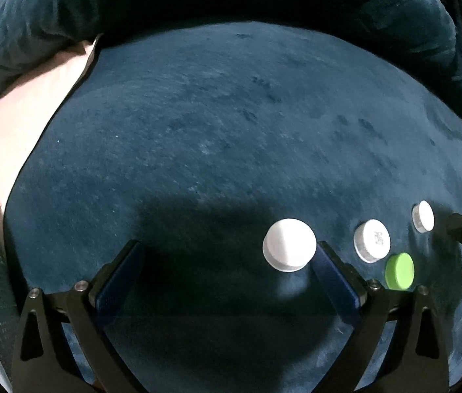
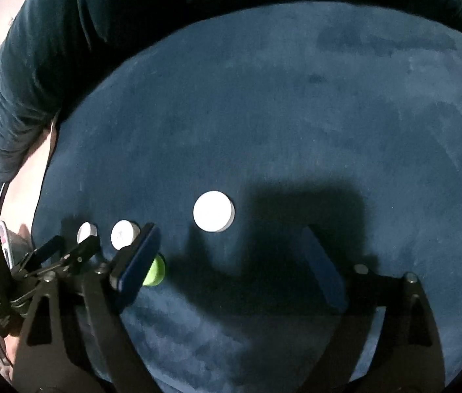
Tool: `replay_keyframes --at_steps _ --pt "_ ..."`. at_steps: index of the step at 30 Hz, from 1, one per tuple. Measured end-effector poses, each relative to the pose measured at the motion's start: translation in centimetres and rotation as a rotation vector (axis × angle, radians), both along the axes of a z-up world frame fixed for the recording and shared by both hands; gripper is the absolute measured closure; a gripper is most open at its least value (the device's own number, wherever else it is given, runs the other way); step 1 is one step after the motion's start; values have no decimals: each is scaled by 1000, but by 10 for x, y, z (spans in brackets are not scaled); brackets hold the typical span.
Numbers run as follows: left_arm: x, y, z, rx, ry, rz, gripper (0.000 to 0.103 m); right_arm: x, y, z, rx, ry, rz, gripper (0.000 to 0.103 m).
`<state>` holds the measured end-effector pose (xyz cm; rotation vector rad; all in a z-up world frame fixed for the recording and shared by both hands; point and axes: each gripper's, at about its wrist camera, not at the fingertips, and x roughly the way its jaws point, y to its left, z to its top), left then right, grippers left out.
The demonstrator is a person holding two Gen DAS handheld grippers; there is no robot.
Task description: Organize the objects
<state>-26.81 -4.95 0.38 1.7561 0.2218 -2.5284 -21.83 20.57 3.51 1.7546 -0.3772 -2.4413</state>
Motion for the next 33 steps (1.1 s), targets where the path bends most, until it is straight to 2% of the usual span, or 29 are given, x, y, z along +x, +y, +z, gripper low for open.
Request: replay_keyframes --at_steps 8,10,11,12,13,15,17,20,25,29,30,32,33 --pt "0 -7 -2 22 0 10 4 -22 -32 -17 113 5 42 16" --pt "0 -10 -1 31 0 13 4 -26 -37 -23 111 -2 53 33" --pt "0 -11 -1 32 1 13 6 -28 -41 -27 117 -13 67 62" --pt "0 -11 -1 33 1 14 8 -29 -47 -30 141 -17 85 72" --pt "0 -12 0 33 3 14 15 -28 -50 -30 164 -6 99 72" --pt "-1 -13 0 42 4 11 19 -24 -54 -27 185 12 121 72" --pt "-1 -13 3 51 4 2 47 -22 -52 -23 172 15 118 72" --pt "2 -13 10 58 1 -16 71 -23 -49 -19 143 4 101 72" --pt "12 -22 27 101 5 -9 74 -12 -48 -14 109 -7 93 72" --pt "19 -27 40 99 21 -10 75 -2 -51 -8 99 -8 103 72" --pt "20 -28 41 102 24 -6 72 0 -50 -6 98 -8 102 72" --pt "20 -31 39 112 26 4 38 5 -48 -3 93 -5 93 72" --pt "19 -31 36 119 29 6 33 6 -47 -2 88 -4 88 72"
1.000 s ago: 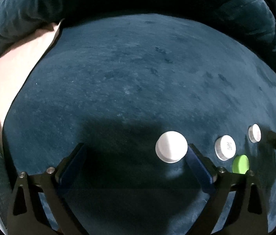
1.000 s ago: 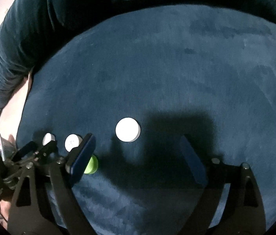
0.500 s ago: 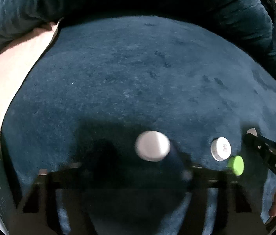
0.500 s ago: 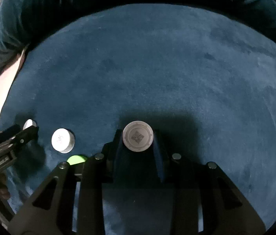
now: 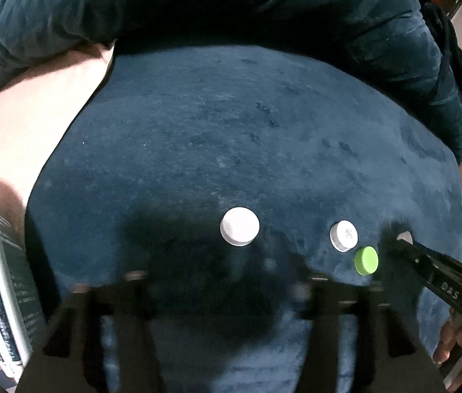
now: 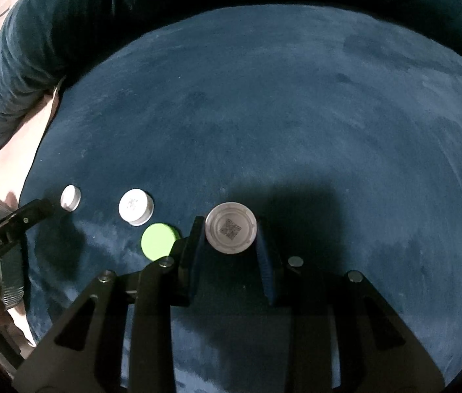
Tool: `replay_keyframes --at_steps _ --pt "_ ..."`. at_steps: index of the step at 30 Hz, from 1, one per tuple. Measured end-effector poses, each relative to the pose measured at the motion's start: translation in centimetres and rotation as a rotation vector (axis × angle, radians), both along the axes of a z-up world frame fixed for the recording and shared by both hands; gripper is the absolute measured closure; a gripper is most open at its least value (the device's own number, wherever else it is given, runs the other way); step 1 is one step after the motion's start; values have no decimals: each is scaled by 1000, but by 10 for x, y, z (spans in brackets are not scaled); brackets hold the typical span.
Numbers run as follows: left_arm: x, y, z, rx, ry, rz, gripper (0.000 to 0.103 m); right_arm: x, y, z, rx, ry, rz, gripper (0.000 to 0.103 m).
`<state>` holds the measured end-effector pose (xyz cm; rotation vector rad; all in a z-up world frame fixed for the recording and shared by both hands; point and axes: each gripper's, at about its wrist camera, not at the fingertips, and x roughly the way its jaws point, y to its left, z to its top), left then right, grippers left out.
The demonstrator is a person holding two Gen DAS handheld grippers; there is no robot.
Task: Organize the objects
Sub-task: 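Close the left gripper on a white cap while the right gripper holds its white printed cap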
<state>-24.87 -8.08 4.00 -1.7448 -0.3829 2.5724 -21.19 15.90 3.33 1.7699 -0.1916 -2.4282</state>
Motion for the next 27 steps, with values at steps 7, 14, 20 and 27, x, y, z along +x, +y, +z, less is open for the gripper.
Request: replay_keyframes --at_steps 7,14,20,27 --pt "-11 7 -21 -11 -28 1 32 0 5 0 -21 3 -24 72" --pt "-16 12 -27 -25 -32 -37 72 -10 1 -8 -15 -8 -15 72" --pt "-8 7 -5 -25 2 -40 72 -8 0 -4 -43 -3 -12 72" --pt "23 -16 38 -22 41 -15 72 11 -19 19 -83 23 18 72"
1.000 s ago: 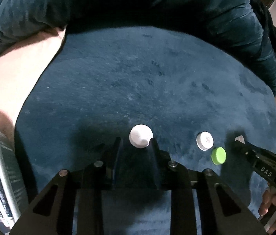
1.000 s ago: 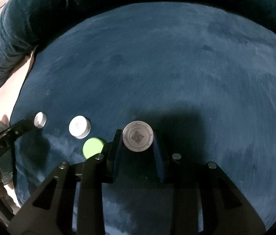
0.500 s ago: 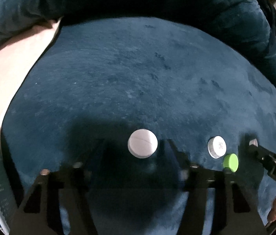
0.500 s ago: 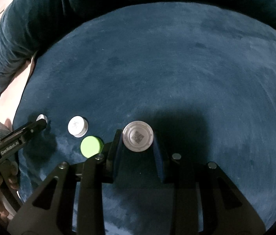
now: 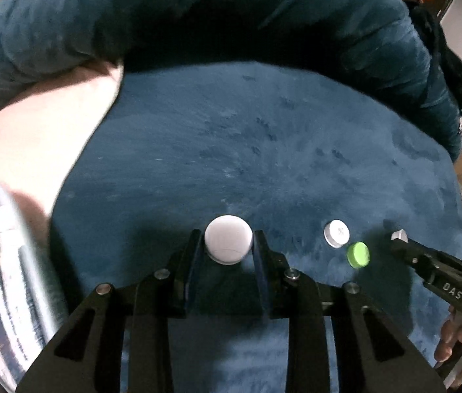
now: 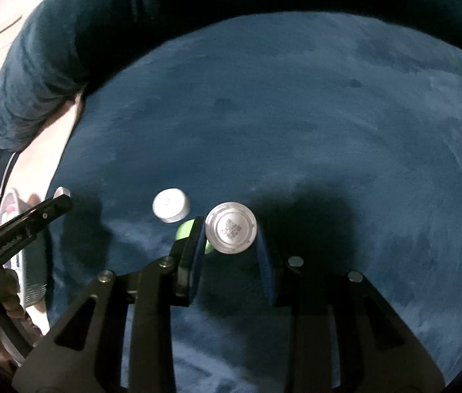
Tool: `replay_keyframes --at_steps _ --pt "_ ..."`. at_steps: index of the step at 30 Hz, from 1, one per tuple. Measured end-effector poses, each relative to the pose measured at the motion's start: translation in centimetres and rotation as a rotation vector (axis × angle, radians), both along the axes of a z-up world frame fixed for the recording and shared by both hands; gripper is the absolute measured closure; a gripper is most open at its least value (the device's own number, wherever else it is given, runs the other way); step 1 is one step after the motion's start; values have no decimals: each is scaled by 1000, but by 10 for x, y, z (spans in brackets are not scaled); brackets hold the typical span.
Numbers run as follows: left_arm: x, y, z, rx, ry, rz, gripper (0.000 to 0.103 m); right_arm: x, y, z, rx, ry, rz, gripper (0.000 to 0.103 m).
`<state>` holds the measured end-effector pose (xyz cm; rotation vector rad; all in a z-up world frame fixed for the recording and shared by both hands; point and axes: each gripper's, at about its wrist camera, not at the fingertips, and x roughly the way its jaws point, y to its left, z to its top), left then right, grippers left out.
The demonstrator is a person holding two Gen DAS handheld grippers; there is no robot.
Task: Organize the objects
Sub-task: 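Close the left gripper on a white cap while the right gripper holds its white printed cap, then carry both caps over the grey basket and open the left gripper to drop its cap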
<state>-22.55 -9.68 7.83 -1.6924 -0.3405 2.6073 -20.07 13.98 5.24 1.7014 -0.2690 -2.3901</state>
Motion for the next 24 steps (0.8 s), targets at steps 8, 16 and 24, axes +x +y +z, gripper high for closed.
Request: replay_keyframes --at_steps 8,16,24 --pt "71 -75 59 55 82 147 72 32 -79 53 -85 87 113 72" --pt "194 -153 69 -155 102 299 72 90 -205 88 -175 123 373 72" --pt "244 -225 45 14 36 487 72 139 -309 78 -168 97 602 72"
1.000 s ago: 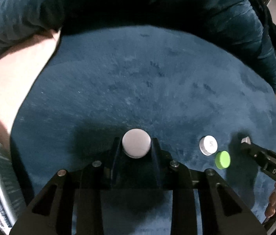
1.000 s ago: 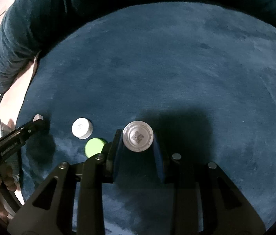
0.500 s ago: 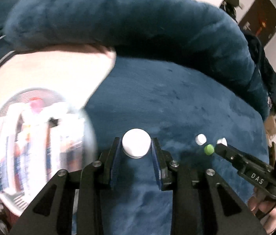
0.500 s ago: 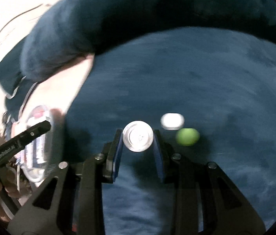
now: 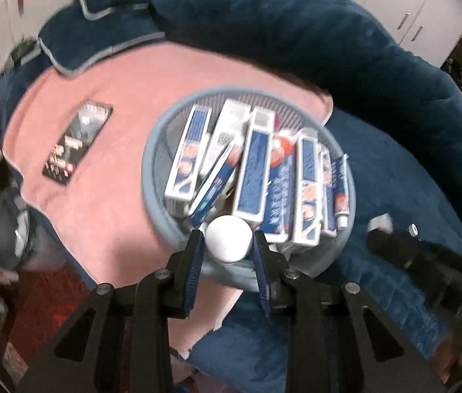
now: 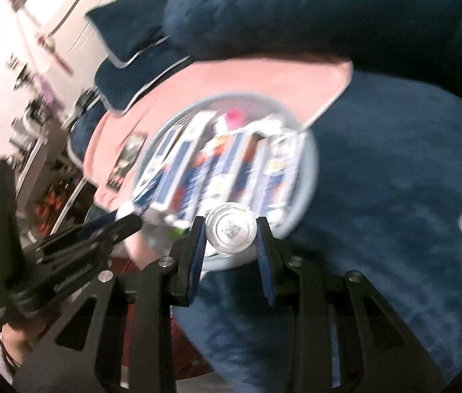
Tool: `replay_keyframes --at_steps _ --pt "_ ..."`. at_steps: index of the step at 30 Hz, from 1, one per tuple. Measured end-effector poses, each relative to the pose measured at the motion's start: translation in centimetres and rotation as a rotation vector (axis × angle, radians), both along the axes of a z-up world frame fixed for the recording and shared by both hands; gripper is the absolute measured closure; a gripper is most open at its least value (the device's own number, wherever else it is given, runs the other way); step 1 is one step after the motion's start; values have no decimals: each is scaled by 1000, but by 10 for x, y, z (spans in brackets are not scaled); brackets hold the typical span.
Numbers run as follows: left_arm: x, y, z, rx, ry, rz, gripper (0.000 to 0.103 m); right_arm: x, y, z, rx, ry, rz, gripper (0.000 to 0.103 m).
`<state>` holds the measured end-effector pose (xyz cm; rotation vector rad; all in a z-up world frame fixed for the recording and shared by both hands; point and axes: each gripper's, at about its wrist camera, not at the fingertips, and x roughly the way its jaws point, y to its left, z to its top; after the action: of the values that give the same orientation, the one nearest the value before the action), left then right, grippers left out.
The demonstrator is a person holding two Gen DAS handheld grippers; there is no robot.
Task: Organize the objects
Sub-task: 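Carry both caps over the grey basket and open the left gripper to drop its cap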
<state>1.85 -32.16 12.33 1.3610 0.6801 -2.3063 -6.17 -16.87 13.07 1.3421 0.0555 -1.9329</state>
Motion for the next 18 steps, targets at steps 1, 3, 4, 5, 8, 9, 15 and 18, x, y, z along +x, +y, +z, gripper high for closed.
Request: replay_keyframes --at_steps 1,3,4,5,8,9,15,18 --pt "-1 -1 -4 20 -2 -3 72 3 -7 -5 1 -13 15 72" --pt "-3 0 -8 24 -9 -3 72 13 -21 -11 2 -35 43 72" --pt "-5 -2 -9 20 -11 -4 72 16 -26 -14 5 -42 54 72" --pt "-6 -3 -9 18 -12 -8 72 19 -31 -16 12 -46 67 72" --pt "-6 -3 -9 10 -24 -2 50 23 -40 -21 36 -42 83 72" --pt "-4 -4 -7 -2 -24 8 45 23 -41 -22 40 -43 84 72" --pt "12 -14 10 -74 4 95 27 19 -41 -19 21 -45 87 72" --pt "20 -19 18 -104 25 130 9 21 -52 -18 7 -46 115 72"
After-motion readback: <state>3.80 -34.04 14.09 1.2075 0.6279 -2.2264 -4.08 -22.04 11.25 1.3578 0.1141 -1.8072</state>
